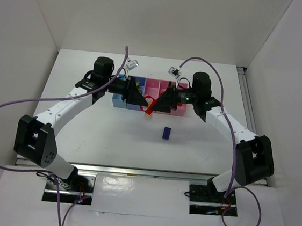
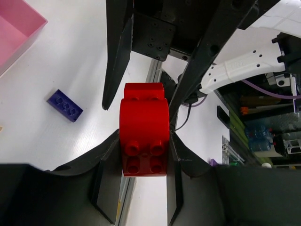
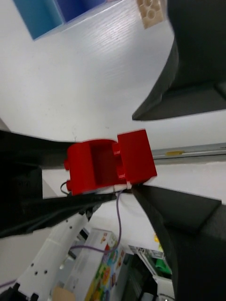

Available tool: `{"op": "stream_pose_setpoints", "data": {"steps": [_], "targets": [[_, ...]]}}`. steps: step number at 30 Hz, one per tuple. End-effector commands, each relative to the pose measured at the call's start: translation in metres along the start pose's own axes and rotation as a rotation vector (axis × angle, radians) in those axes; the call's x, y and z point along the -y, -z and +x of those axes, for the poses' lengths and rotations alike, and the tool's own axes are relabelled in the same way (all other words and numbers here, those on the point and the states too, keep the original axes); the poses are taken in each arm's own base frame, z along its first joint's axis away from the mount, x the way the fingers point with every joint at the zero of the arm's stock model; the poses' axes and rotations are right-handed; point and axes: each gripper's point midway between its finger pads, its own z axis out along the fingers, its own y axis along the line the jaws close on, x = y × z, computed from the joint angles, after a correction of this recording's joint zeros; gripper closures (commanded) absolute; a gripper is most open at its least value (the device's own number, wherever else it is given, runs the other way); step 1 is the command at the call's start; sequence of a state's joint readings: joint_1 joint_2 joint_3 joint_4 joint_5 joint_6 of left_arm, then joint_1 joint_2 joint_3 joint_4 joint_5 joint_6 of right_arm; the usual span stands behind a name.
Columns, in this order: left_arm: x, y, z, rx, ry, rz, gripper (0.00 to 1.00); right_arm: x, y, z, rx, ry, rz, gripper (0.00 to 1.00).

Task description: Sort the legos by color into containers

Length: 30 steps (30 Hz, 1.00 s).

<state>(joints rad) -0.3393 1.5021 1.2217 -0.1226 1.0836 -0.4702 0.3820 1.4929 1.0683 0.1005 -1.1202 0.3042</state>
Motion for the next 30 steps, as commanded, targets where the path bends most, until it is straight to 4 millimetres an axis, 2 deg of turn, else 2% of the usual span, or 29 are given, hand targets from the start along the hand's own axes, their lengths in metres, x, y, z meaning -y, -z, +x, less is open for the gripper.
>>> {"op": "stream_pose_setpoints", "data": {"steps": [1, 3, 6, 7, 10, 11, 15, 19, 20, 21, 22, 23, 24, 25, 26, 27, 28, 29, 30], "targets": [[0.015, 0.002, -0.007, 0.002, -0.054, 0.089, 1.00, -0.017, -0.002, -0.015, 0.049, 0.064, -0.076, 0.41], [0.015, 0.002, -0.008, 0.007, -0.065, 0.091, 1.00, -0.023, -0.001, -0.016, 0.061, 0.079, -0.099, 0.54], [0.014, 0.001, -0.007, -0.001, -0.056, 0.098, 1.00, -0.023, -0.001, -0.013, 0.063, 0.057, -0.101, 0.67], [0.010, -0.001, -0.006, -0.004, -0.047, 0.096, 1.00, -0.022, -0.001, -0.013, 0.073, 0.050, -0.097, 0.75], [0.004, 0.001, -0.005, -0.008, -0.024, 0.075, 1.00, -0.011, 0.002, -0.013, 0.086, 0.011, -0.034, 0.83], [0.001, 0.003, -0.009, 0.003, -0.022, 0.058, 1.00, 0.005, 0.005, -0.013, 0.110, -0.027, 0.038, 0.90], [-0.017, 0.011, -0.019, 0.049, 0.018, -0.010, 1.00, 0.045, 0.020, -0.005, 0.154, -0.125, 0.228, 0.91], [-0.035, 0.023, -0.035, 0.110, 0.053, -0.084, 1.00, 0.082, 0.041, -0.011, 0.224, -0.174, 0.462, 0.91], [-0.046, 0.020, -0.033, 0.108, 0.075, -0.100, 1.00, 0.092, 0.046, -0.005, 0.221, -0.212, 0.530, 0.91], [-0.050, 0.020, -0.036, 0.114, 0.081, -0.119, 1.00, 0.111, 0.057, -0.012, 0.265, -0.218, 0.678, 0.91], [-0.053, 0.020, -0.041, 0.122, 0.081, -0.135, 1.00, 0.118, 0.061, -0.024, 0.285, -0.201, 0.749, 0.91], [-0.059, 0.019, -0.039, 0.111, 0.124, -0.161, 1.00, 0.127, 0.060, -0.018, 0.265, -0.225, 0.813, 0.91], [-0.075, 0.019, -0.045, 0.126, 0.134, -0.226, 1.00, 0.143, 0.073, -0.022, 0.301, -0.220, 0.936, 0.91], [-0.080, 0.015, -0.044, 0.118, 0.157, -0.258, 1.00, 0.148, 0.076, -0.032, 0.323, -0.210, 0.966, 0.91], [-0.092, 0.012, -0.043, 0.116, 0.175, -0.329, 1.00, 0.168, 0.083, -0.026, 0.320, -0.227, 1.050, 0.91], [-0.090, 0.013, -0.045, 0.114, 0.179, -0.330, 1.00, 0.177, 0.086, -0.027, 0.320, -0.233, 1.086, 0.91], [-0.099, 0.009, -0.043, 0.113, 0.190, -0.381, 1.00, 0.186, 0.089, -0.026, 0.316, -0.241, 1.127, 0.91], [-0.099, 0.010, -0.045, 0.117, 0.189, -0.392, 1.00, 0.191, 0.091, -0.037, 0.331, -0.234, 1.151, 0.90], [-0.102, 0.003, -0.041, 0.101, 0.196, -0.394, 1.00, 0.205, 0.089, -0.030, 0.312, -0.248, 1.174, 0.89]]}}
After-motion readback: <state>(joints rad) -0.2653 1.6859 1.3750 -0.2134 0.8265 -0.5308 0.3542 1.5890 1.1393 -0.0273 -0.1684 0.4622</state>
